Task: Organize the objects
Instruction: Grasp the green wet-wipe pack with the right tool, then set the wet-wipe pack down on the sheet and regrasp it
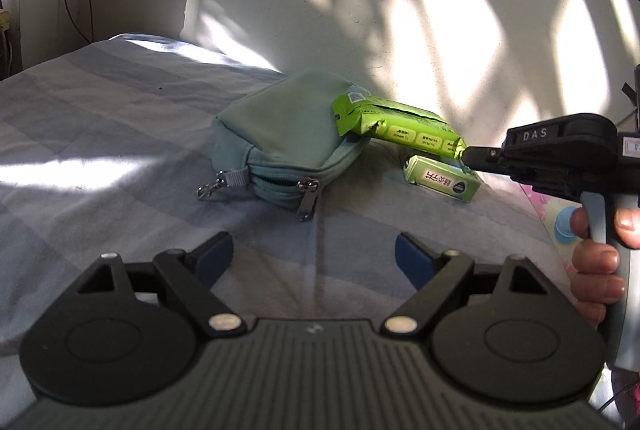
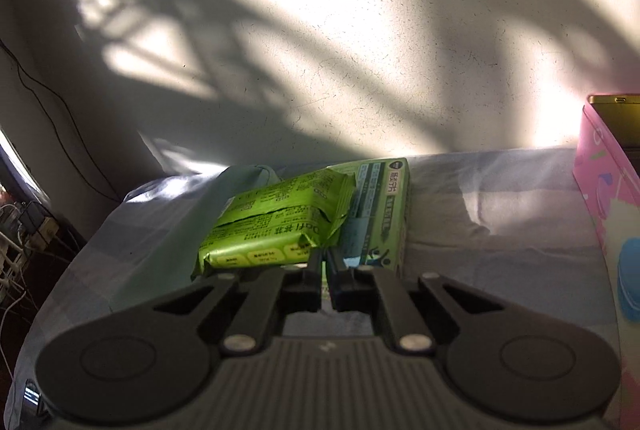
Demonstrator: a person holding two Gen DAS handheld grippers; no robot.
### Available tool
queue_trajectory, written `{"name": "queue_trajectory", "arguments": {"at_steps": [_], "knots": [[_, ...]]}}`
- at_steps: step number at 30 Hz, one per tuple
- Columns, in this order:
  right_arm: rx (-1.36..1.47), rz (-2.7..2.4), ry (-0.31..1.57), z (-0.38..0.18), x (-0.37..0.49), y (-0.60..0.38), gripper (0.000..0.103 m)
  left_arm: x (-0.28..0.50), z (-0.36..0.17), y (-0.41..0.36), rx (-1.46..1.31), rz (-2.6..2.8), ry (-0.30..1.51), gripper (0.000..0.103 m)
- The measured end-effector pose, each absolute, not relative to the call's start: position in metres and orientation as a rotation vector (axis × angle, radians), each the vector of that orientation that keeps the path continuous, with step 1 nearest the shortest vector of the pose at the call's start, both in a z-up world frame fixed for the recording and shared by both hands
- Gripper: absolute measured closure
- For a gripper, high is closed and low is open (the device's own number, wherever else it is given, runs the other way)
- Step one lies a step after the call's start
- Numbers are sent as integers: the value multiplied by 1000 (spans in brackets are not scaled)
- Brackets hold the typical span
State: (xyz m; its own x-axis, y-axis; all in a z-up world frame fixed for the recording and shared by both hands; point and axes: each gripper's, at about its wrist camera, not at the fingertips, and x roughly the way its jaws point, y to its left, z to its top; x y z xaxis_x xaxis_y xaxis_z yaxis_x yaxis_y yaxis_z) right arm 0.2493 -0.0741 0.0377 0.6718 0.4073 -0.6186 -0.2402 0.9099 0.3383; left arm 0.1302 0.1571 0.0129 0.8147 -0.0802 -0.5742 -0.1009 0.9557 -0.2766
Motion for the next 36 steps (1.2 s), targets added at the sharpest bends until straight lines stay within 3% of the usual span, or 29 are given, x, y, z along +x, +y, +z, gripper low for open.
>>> {"name": "queue_trajectory", "arguments": {"at_steps": [14, 18, 20, 22, 27, 29, 31, 32, 33, 36], "knots": [[98, 458, 796, 27, 68, -146, 98, 130, 9, 156, -459, -289, 655, 10], [82, 436, 764, 27, 47, -158, 70, 141, 13, 138, -435, -339, 674, 10], [95, 429, 729, 34, 56, -158, 64, 147, 21, 135, -422, -316, 646, 7], [97, 452, 685, 40, 70, -152, 49, 160, 28, 129, -386, -291, 632, 4], [-57, 452, 678, 26, 115, -113, 39, 190, 10, 107, -286, -283, 734, 3], [-119, 434, 692, 13, 129, -99, 42, 186, 9, 97, -230, -282, 729, 7], [-133, 456, 676, 6, 132, -92, 50, 178, 9, 87, -194, -332, 725, 26], [-140, 458, 668, 7, 132, -88, 52, 175, 10, 82, -195, -364, 737, 27], [-141, 459, 660, 8, 130, -87, 72, 172, 12, 78, -198, -369, 744, 28], [-151, 406, 571, 24, 117, -93, 72, 164, 28, 72, -233, -395, 710, 30]]}}
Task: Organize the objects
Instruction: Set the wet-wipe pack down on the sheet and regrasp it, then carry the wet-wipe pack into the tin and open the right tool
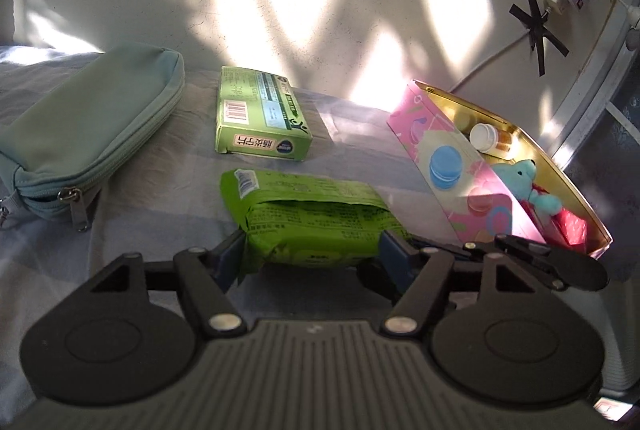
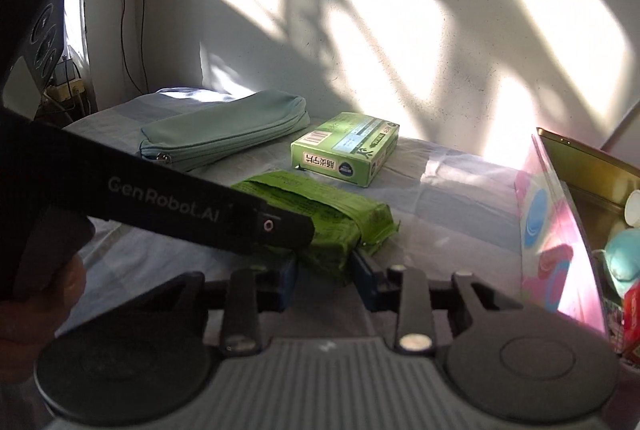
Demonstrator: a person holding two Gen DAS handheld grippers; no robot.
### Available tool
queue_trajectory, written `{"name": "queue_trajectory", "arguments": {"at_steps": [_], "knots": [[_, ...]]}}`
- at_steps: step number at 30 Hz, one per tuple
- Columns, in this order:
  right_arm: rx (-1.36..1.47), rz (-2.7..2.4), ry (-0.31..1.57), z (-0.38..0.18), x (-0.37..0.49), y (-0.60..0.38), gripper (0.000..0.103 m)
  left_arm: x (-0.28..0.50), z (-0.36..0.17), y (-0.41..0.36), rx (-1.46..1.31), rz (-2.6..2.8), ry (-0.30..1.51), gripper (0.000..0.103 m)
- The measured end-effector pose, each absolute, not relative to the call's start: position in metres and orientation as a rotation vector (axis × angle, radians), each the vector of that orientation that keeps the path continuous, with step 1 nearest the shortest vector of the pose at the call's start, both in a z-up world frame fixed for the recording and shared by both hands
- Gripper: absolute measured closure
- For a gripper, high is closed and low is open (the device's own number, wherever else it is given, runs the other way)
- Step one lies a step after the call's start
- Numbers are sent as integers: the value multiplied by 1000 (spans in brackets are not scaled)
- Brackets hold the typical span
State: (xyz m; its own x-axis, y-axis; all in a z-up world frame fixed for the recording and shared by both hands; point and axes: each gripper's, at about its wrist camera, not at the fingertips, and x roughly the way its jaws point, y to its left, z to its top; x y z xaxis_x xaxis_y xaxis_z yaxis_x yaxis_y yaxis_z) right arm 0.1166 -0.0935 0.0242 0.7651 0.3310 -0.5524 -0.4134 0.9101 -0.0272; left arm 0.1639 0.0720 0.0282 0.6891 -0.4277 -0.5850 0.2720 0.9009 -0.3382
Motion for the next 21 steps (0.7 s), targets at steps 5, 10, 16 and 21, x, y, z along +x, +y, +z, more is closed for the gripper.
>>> {"name": "queue_trajectory", "arguments": {"at_steps": [5, 10, 16, 21], "knots": [[-94, 325, 418, 59, 96, -141, 72, 153, 75, 31, -209, -491, 600, 32], [-64, 197, 356, 72, 87, -204, 73, 151, 100, -48, -74, -558, 490, 32], [-14, 94, 331, 72, 86, -263, 75, 170, 109, -128, -68, -750, 520, 33], [47, -47, 342, 64, 97, -301, 72, 178, 108, -160, 4, -753, 525, 32]]}}
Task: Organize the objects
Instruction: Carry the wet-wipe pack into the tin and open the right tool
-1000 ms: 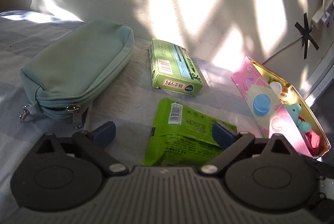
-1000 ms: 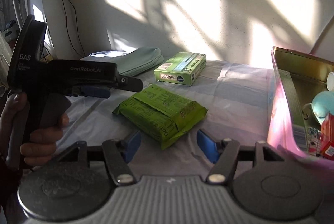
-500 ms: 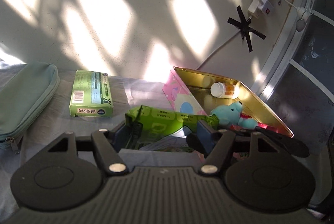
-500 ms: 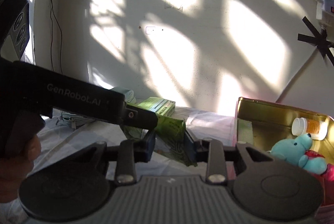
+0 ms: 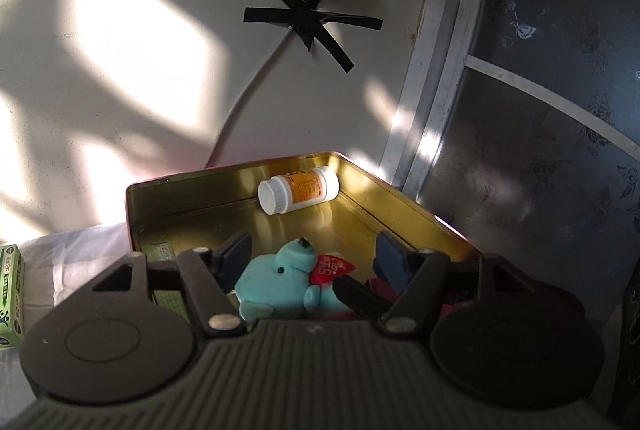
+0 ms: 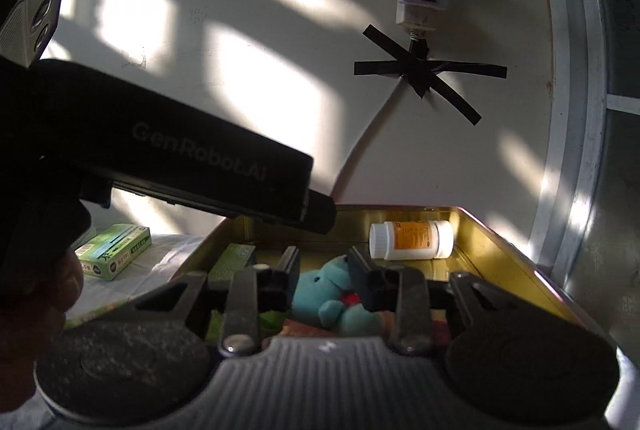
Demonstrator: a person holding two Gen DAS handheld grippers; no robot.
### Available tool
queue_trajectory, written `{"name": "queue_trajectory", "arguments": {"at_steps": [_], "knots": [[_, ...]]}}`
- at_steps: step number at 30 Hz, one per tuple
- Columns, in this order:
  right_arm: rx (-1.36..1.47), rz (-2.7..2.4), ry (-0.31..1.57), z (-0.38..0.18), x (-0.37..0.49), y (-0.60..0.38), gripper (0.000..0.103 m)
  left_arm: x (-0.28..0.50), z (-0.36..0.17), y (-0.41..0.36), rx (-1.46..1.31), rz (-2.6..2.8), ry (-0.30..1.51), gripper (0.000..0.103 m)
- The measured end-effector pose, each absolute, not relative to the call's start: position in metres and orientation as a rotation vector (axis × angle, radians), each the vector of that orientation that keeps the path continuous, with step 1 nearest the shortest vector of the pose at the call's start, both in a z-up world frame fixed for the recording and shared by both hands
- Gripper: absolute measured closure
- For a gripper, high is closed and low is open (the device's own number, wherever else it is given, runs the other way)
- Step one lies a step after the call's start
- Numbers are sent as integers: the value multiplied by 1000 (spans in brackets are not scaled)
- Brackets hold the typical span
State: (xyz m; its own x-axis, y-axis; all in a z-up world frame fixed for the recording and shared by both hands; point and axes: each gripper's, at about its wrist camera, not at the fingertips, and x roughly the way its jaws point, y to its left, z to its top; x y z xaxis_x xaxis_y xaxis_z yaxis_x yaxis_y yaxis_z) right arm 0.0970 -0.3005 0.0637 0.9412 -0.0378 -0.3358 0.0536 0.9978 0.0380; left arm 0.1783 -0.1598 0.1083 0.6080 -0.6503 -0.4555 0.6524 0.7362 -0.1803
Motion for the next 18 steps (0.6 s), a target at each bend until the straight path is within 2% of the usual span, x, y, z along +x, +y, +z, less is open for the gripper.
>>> {"name": "queue_trajectory", "arguments": {"at_steps": [5, 10, 13, 18], "knots": [[197, -24, 295, 60, 68, -335, 72, 167, 122, -111, -79, -718, 455, 31], [286, 125, 235, 57, 25, -342, 66, 139, 117, -60, -141, -673, 465, 30], [259, 251, 229, 58, 3, -329, 62, 122, 102, -51, -126, -675, 505, 30], [132, 256, 302, 57, 10, -295, 63, 112, 78, -69, -20, -663, 561, 31]]}}
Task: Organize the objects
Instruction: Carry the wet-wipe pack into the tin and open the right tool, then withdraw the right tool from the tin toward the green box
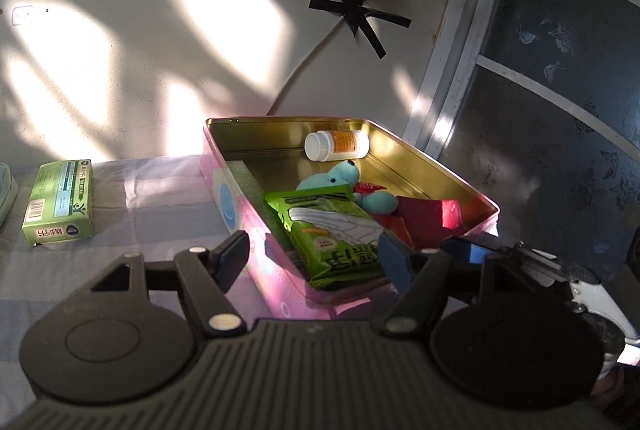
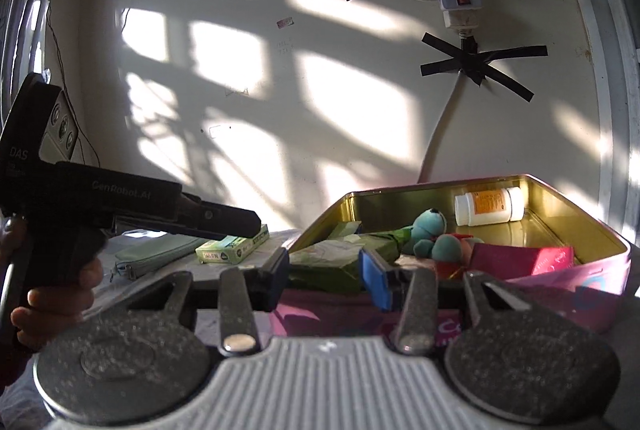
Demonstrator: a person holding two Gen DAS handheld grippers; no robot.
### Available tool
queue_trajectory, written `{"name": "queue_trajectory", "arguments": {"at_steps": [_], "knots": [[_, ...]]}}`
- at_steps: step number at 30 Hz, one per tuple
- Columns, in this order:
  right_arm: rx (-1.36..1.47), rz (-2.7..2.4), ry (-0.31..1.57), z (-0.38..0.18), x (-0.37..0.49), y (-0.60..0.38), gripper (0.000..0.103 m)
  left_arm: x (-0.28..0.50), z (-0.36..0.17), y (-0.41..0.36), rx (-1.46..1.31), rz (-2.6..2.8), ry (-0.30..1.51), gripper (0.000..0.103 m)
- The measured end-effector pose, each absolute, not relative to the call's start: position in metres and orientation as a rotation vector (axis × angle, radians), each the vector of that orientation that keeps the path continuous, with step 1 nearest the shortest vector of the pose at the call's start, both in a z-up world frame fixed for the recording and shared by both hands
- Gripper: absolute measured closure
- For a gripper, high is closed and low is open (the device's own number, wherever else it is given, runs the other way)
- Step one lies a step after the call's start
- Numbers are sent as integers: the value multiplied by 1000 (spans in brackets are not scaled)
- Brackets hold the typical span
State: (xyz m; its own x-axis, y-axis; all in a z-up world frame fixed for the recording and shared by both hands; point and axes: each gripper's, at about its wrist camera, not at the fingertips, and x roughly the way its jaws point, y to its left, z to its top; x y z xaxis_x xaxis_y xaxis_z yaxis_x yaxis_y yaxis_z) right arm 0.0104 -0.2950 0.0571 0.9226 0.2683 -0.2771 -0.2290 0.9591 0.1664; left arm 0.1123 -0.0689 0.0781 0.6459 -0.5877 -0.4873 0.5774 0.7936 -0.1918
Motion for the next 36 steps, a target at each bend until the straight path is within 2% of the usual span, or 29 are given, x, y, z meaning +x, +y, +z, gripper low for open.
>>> {"name": "queue_trajectory", "arguments": {"at_steps": [8, 12, 15, 25, 28, 36], "knots": [[11, 111, 464, 48, 84, -285, 68, 151, 68, -120, 107, -605, 625, 31], [-75, 13, 488, 43, 120, -285, 68, 175, 67, -137, 122, -558, 636, 31], [-23, -15, 499, 39, 135, -298, 68, 183, 69, -137, 105, -519, 649, 31], [200, -21, 313, 55, 38, -324, 67, 128, 78, -118, 115, -463, 591, 29], [231, -22, 308, 55, 13, -323, 66, 105, 77, -107, 136, -414, 546, 25], [259, 14, 363, 50, -10, -304, 66, 69, 69, -80, 148, -357, 527, 25]]}}
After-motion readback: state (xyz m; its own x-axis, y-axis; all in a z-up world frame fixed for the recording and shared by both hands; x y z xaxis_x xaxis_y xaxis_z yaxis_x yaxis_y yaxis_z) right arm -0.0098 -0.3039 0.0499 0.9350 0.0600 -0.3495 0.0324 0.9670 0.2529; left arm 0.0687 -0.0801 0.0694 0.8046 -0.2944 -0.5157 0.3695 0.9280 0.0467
